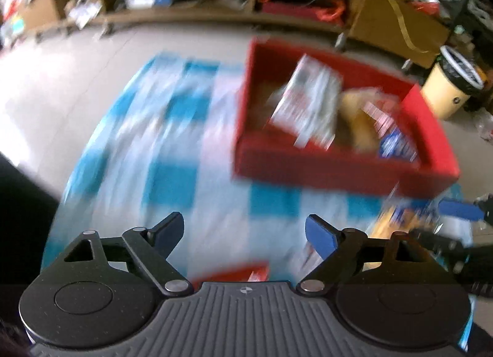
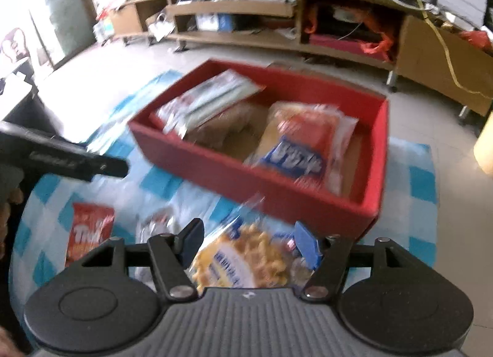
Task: Organize snacks
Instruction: 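Move both open tools back toward the snacks on the tablecloth, then grasp the red Trolli candy bag with the left tool while the right tool grasps the waffle cake pack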
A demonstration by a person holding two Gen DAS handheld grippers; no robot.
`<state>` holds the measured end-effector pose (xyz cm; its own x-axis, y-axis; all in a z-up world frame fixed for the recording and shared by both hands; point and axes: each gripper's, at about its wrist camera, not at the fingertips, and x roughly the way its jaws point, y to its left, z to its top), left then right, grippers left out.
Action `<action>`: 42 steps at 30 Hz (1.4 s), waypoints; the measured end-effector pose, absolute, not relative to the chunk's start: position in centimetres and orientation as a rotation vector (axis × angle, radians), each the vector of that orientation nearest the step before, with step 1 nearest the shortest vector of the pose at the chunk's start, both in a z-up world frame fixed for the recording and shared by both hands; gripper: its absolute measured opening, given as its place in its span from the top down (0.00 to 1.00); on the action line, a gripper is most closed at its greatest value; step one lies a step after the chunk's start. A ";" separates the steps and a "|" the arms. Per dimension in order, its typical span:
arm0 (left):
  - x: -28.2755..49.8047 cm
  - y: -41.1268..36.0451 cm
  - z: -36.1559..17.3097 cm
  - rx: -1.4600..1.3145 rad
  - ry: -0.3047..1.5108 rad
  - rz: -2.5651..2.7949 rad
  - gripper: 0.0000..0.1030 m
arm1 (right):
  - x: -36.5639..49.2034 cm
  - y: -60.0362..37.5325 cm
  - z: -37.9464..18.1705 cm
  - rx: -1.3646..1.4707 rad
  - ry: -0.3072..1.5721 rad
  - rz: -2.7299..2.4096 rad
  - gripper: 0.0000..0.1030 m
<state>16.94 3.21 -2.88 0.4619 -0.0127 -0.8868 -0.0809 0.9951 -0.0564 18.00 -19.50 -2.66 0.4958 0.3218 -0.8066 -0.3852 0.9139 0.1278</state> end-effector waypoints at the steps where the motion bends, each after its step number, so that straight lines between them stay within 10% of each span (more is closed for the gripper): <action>1: 16.1 3.7 -3.6 -0.112 1.110 0.054 0.13 | 17.9 -19.4 -3.1 -0.066 0.973 0.443 0.41; 19: 12.8 2.2 -7.9 -0.106 1.158 0.130 0.07 | 17.9 -18.6 -5.3 -0.176 0.996 0.496 0.40; 27: 12.8 2.1 -8.1 -0.101 1.150 0.124 0.03 | 19.0 -16.5 -6.9 -0.251 1.037 0.566 0.24; 42: 12.4 4.0 -7.8 -0.191 1.174 0.168 0.03 | 14.3 -18.0 -6.8 -0.176 1.026 0.465 0.34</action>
